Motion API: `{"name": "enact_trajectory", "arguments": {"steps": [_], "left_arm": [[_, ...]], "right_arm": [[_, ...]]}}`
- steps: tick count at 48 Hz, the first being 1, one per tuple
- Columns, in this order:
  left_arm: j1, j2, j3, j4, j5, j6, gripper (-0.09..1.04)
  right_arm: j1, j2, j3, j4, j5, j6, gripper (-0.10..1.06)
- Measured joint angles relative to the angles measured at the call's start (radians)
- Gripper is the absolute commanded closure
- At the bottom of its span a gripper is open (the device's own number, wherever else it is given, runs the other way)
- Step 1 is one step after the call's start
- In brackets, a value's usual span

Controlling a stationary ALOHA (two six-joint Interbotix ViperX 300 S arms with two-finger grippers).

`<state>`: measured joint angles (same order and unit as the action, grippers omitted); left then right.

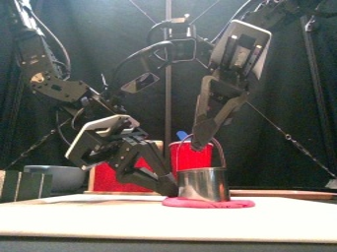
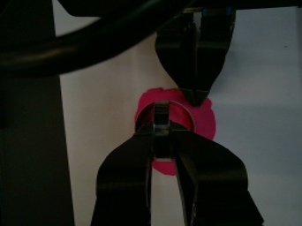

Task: Get the cutter from the drawer then cut the dough then place the extra dough in the bowl
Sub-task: Place the extra dough in the bowl

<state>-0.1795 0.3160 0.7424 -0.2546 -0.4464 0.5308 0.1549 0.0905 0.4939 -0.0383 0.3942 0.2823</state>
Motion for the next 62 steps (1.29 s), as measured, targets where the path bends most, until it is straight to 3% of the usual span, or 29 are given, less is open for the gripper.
{"name": "enact_trajectory", "arguments": {"steps": [22, 42, 62], "left_arm": [[0.000, 0.006, 0.000, -0.005, 0.008, 0.000, 0.47], [-0.005, -0.023, 0.026, -0.063, 0.038, -0.002, 0.47], [0.002, -0.100, 0.097, -0.106, 0.052, 0.000, 0.47]], "right_arm": [[-0.014, -0.146, -0.005, -0.037, 0.021, -0.002, 0.46], [-0.052, -0.318, 0.233, -0.049, -0.043, 0.000, 0.46], [-0.052, -0.330, 0.379, -0.037, -0.115, 0.000, 0.44]]}}
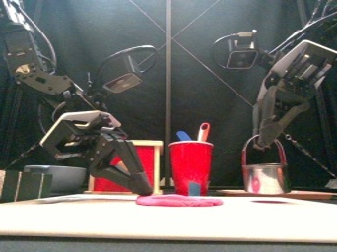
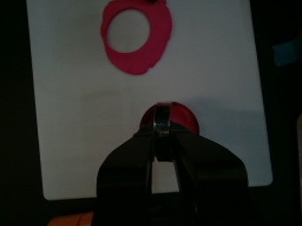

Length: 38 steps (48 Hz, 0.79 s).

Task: Get the cutter from the drawer then cut the dough then place the extra dough in the bowl
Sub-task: Place the extra dough in the bowl

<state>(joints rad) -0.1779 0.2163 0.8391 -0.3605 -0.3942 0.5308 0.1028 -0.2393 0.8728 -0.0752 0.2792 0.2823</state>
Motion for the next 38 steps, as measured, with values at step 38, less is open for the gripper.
{"name": "enact_trajectory", "arguments": {"steps": [38], "left_arm": [[0.018, -0.107, -0.006, 0.008, 0.020, 0.032, 0.47]], "right_arm": [[-0.015, 0.011, 0.015, -0.006, -0.021, 0.000, 0.14]]}}
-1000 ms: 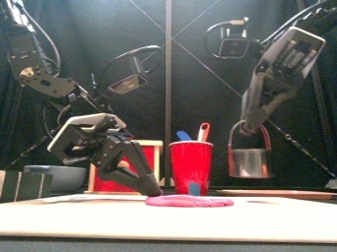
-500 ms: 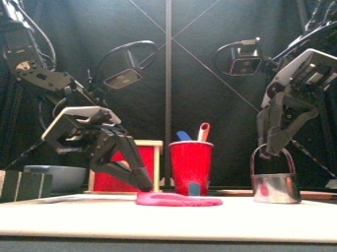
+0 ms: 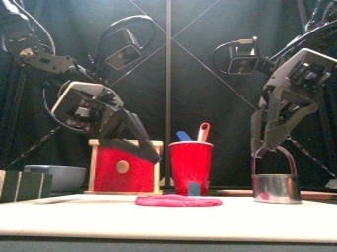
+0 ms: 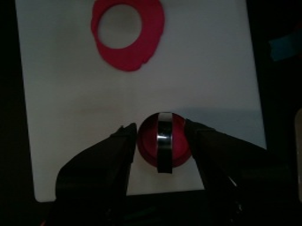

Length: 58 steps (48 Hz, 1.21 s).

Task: Get the cutter from the drawer then cut the dough then place the extra dough in the bowl
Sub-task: Place the extra dough in the bowl

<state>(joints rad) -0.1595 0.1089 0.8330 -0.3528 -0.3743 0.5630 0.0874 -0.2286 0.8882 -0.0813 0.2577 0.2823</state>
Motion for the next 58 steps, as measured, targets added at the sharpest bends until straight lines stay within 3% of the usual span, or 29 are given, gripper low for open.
{"name": "enact_trajectory", "arguments": {"steps": [13, 21, 28, 40, 58], "left_arm": [[0.020, -0.011, 0.002, 0.002, 0.002, 0.031, 0.37], [0.026, 0.002, -0.018, 0.002, 0.023, 0.032, 0.15], [0.032, 0.008, -0.086, -0.015, 0.143, 0.034, 0.01], [0.055, 0.086, -0.175, -0.023, 0.313, 0.032, 0.00], [0.084, 0.129, -0.235, -0.023, 0.370, 0.032, 0.02]], "right_arm": [[-0.002, 0.000, -0.002, 0.002, -0.015, 0.000, 0.14], [-0.003, 0.000, -0.003, 0.000, -0.023, 0.000, 0.14], [-0.005, 0.000, -0.005, 0.000, -0.028, 0.000, 0.14], [-0.005, 0.000, -0.005, -0.002, -0.029, 0.000, 0.14], [-0.003, 0.002, -0.005, -0.002, -0.040, 0.000, 0.14]]}}
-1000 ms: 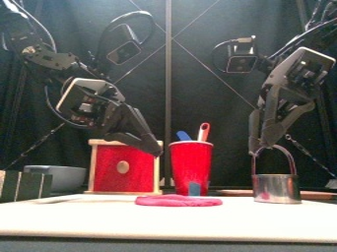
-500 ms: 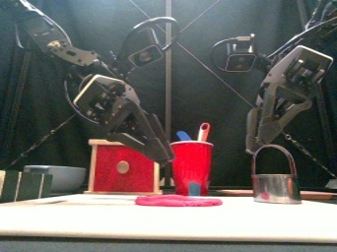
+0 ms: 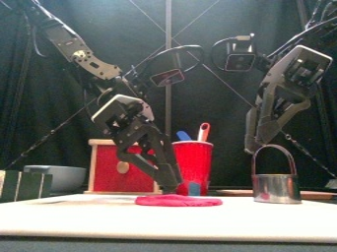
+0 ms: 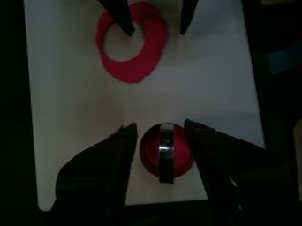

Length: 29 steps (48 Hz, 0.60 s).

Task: Get the cutter from the drawer then cut the dough then place the extra dough in the bowl
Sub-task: Place the extra dough in the bowl

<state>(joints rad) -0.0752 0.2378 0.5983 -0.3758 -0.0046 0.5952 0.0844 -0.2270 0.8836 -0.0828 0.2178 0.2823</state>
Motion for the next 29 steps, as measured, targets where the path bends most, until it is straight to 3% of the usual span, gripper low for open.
{"name": "enact_trajectory", "arguments": {"steps": [15, 29], "left_arm": [[0.005, 0.012, -0.002, 0.034, 0.015, -0.002, 0.16], [0.002, 0.012, -0.006, 0.037, 0.067, -0.003, 0.17]], "right_arm": [[0.000, 0.002, 0.000, 0.000, -0.002, 0.000, 0.14], [0.002, 0.005, 0.008, 0.000, -0.002, 0.000, 0.14]]}}
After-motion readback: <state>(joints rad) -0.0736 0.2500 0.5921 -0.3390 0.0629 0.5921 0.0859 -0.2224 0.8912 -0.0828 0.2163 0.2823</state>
